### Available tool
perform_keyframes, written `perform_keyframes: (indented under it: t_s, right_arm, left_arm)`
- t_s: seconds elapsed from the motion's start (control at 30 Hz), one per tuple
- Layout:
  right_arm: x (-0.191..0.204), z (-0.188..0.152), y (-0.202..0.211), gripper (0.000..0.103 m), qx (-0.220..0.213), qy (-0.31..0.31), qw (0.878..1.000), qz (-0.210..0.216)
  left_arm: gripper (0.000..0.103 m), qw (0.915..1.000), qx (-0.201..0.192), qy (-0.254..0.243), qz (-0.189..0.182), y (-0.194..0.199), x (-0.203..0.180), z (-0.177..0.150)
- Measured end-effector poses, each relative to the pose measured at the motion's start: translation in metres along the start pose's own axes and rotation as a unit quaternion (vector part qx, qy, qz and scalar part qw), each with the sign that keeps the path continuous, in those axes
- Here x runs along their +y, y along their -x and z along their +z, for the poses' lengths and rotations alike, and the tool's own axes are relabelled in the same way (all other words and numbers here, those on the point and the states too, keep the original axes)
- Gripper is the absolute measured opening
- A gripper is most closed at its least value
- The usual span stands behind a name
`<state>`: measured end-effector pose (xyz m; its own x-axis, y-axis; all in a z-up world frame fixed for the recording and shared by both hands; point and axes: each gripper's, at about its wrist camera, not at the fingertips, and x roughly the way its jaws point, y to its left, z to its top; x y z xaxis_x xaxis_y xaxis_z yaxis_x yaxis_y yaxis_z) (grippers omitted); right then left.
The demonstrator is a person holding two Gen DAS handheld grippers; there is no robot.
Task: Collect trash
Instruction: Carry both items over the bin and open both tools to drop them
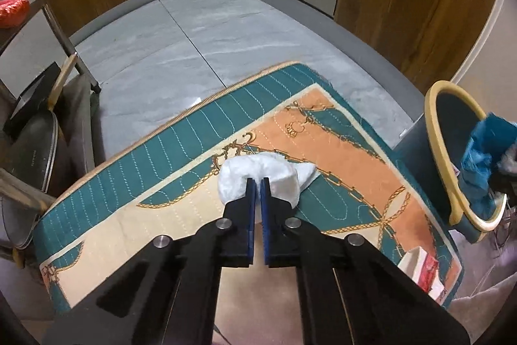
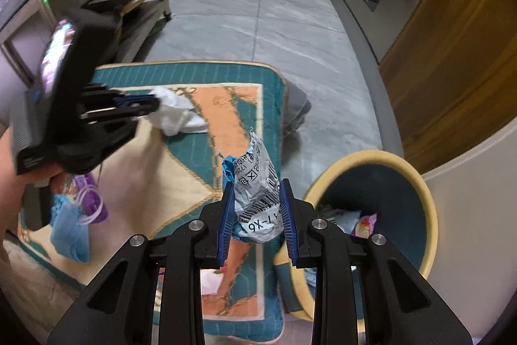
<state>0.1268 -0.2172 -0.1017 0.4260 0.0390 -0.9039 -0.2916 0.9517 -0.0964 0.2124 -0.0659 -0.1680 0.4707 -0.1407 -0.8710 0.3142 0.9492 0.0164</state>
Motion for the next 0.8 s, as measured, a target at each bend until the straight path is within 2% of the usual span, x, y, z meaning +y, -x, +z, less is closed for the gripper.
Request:
perform_keyframes:
  t_s: [0.33, 0.57, 0.8]
  right_arm:
    - [-0.035, -0.007, 0.028, 0.029, -0.021, -0.058, 0.998, -0.004]
    - [-0.072, -0.025, 0.051, 0.029, -0.036, -0.109, 0.993, -0.017]
    - [-0.109, -0.047, 0.058, 0.029, -0.032, -0.143, 0.988, -0.036]
  left_arm:
    - [0.003, 0.998, -0.061, 0.014, 0.005, 0.07, -0.013, -0.003]
    - [0.003, 0.9931, -0.113, -0.022, -0.024, 0.122, -0.054, -0.011]
    - [0.003, 0.9889, -0.126, -0.043, -0.066, 0.142, -0.097, -0.019]
